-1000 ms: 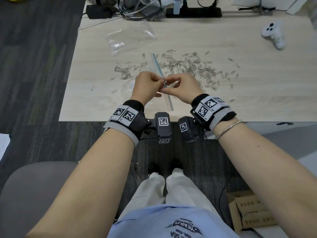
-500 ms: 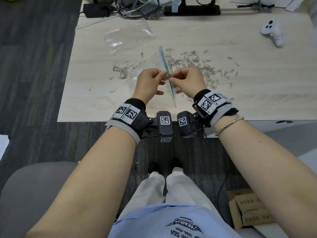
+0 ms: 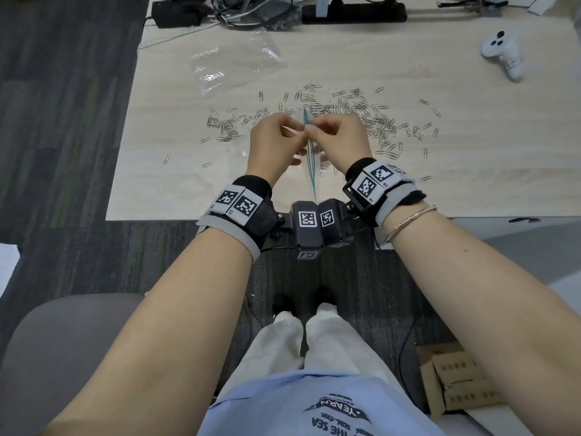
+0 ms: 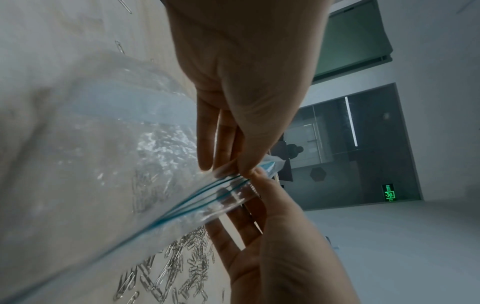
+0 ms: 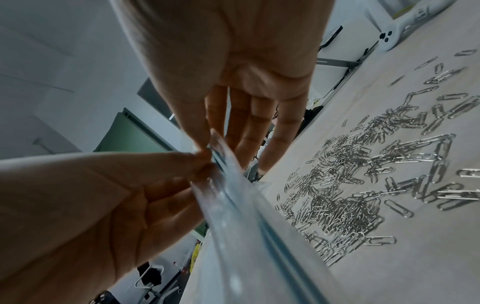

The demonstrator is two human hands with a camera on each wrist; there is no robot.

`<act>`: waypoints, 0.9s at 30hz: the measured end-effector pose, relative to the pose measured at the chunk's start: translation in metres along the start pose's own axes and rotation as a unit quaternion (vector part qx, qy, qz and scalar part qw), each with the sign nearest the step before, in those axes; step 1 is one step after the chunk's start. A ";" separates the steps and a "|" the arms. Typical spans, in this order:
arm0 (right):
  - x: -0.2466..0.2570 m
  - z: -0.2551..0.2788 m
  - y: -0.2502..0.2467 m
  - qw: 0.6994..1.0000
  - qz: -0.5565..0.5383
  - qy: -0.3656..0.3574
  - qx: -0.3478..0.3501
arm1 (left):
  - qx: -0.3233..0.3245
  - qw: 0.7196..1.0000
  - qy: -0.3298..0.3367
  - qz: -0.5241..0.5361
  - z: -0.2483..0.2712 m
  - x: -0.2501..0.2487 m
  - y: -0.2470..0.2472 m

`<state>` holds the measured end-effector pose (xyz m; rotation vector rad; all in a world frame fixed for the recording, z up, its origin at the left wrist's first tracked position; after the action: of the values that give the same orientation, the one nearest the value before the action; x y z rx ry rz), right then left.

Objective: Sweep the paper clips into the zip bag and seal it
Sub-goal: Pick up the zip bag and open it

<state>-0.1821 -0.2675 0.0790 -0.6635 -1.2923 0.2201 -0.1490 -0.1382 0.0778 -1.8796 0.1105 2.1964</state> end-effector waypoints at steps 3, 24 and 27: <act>-0.001 -0.002 -0.001 1.000 0.003 0.007 0.008 | 0.018 1.000 0.013 -0.009 0.000 -0.003 0.003; -0.021 -0.009 0.002 0.997 0.008 0.063 0.041 | 0.043 0.991 -0.115 -0.056 -0.001 0.027 0.003; -0.025 -0.002 0.017 0.991 0.053 0.071 0.100 | 0.047 0.994 -0.098 -0.017 -0.006 0.026 0.005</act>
<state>-0.1841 -0.2670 0.0487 -0.5652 -1.0834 0.3777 -0.1478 -0.1406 0.0506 -1.5962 0.1420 2.2946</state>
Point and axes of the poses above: each hand's wrist, its own z-axis away from the middle knuckle, its own y-axis out of the palm, x = y × z, the point moved 10 cm from there along -z, towards the middle knuckle, and after that the axes turned 13 degrees about z, right-handed, at the moved point
